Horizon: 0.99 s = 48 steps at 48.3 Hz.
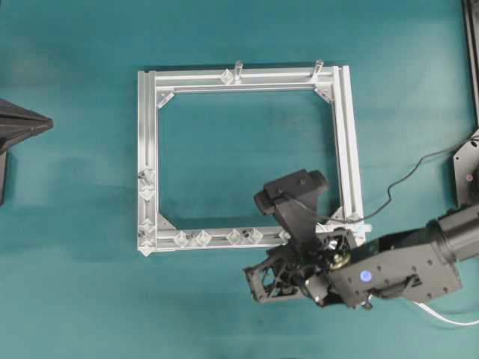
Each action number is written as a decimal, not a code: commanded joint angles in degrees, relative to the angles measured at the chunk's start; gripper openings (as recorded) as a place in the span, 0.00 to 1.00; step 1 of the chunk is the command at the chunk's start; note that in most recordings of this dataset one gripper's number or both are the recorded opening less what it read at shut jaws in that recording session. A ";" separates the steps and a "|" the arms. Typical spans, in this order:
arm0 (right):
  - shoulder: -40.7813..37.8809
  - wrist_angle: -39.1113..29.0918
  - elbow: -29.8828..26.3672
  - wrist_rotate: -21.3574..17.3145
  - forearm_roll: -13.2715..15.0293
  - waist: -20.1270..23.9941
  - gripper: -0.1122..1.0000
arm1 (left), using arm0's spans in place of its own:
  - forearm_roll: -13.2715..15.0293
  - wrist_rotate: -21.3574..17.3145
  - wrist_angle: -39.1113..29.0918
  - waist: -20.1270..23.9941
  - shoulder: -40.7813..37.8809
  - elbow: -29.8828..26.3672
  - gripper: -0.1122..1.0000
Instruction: Move the cable alternately left and right between 8 closely spaced pins so it hooks onto each one.
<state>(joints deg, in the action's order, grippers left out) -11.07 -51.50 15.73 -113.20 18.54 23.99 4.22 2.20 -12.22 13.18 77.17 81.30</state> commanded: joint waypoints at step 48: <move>-11.69 -3.16 -19.42 -1.23 4.75 -0.53 0.27 | -0.09 0.53 0.44 0.18 -0.35 -0.62 0.11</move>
<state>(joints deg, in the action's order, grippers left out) -23.47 -54.67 -1.14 -114.61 22.59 23.82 4.31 2.29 -12.22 13.18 77.17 81.30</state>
